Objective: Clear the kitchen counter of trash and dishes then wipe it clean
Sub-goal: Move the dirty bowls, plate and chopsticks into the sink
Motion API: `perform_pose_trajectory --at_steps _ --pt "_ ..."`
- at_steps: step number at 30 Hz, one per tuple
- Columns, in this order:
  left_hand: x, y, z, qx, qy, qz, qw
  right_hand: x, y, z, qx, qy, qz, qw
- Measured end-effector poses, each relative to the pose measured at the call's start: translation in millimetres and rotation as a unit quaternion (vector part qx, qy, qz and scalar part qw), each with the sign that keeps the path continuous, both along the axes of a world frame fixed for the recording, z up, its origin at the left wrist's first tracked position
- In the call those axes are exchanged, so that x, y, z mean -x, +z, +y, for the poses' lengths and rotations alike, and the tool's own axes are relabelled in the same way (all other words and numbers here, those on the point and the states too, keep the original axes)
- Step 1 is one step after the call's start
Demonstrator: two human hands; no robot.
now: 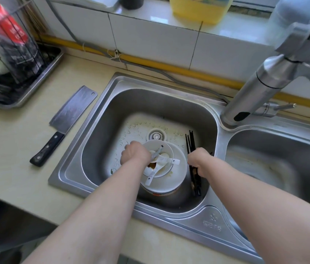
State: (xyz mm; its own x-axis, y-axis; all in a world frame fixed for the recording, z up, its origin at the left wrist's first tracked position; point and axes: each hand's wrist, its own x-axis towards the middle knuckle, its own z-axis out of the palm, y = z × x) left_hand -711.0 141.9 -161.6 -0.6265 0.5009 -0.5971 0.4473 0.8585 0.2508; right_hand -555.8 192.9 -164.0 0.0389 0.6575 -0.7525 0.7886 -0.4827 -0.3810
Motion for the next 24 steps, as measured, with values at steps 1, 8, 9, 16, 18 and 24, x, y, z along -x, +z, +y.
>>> perform_pose_trajectory --at_steps 1,8,9,16,18,24 --pt "0.3 0.6 3.1 -0.032 0.005 0.003 0.999 -1.1 -6.4 -0.2 0.001 0.006 -0.011 1.0" --pt "-8.4 16.9 23.8 -0.19 0.057 -0.066 0.978 -4.0 -8.1 -1.9 0.008 -0.061 0.02 0.998" --pt "-10.6 17.1 26.1 -0.203 0.063 -0.077 0.974 -3.7 -4.9 -1.4 0.009 -0.063 0.033 0.997" --pt "-37.9 38.4 37.5 -0.288 0.066 -0.16 0.942 -12.9 27.0 0.0 -0.101 -0.083 0.151 0.98" --pt "-48.6 49.1 38.7 -0.301 0.041 -0.176 0.937 -24.3 39.7 -3.6 -0.132 -0.077 0.179 0.972" --pt "-97.5 80.2 33.2 -0.284 -0.045 -0.205 0.936 -82.9 73.3 -21.8 -0.184 -0.103 0.186 0.96"
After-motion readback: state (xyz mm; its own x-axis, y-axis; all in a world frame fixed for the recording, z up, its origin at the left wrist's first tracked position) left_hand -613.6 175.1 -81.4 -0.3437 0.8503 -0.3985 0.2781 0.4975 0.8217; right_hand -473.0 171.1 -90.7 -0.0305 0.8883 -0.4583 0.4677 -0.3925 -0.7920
